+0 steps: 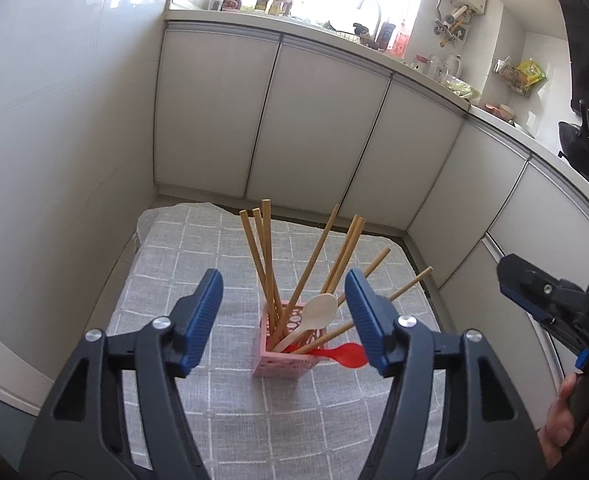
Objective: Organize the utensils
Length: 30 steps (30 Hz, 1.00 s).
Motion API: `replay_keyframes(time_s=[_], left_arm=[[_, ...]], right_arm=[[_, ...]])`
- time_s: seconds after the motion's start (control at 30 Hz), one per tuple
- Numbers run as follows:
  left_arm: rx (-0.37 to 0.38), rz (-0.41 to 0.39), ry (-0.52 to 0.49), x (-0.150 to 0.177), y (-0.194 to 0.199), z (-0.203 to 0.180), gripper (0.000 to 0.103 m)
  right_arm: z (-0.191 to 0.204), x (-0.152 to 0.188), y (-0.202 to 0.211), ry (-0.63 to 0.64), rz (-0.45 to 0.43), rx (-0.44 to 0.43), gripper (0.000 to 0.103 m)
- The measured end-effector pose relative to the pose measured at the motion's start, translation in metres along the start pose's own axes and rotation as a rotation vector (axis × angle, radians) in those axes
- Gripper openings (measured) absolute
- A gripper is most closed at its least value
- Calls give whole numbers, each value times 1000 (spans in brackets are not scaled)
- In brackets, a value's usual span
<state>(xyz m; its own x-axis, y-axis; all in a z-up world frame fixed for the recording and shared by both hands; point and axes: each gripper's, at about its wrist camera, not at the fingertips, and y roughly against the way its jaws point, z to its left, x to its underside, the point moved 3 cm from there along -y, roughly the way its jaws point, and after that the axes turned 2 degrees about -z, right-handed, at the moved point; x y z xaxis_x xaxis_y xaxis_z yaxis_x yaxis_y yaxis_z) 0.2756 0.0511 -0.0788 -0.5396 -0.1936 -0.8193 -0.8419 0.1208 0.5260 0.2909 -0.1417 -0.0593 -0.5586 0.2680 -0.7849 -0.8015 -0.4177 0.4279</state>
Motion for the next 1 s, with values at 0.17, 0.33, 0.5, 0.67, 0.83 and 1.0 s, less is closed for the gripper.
replay_keyframes(time_s=[0.17,0.33,0.5,0.67,0.83,1.0], left_arm=[[-50,42,-4,25,29,1,84],[-139,91,-47,58,51,0,97],[-210,143,-127,86,79,-10,102],[-239,196,-153,104,108,-17,102],[-227,157,-177,106,144,-32,102],[-221,74,-184,99,177,-43,102]], right_arm=[[-8,17,45,-4,5,35,69],[-24,46,87,-50,37,53,82],[-30,70,121,-25,66,126,90],[-26,87,145,66,83,238,102],[-14,101,165,187,112,321,102],[8,94,200,224,40,329,102]])
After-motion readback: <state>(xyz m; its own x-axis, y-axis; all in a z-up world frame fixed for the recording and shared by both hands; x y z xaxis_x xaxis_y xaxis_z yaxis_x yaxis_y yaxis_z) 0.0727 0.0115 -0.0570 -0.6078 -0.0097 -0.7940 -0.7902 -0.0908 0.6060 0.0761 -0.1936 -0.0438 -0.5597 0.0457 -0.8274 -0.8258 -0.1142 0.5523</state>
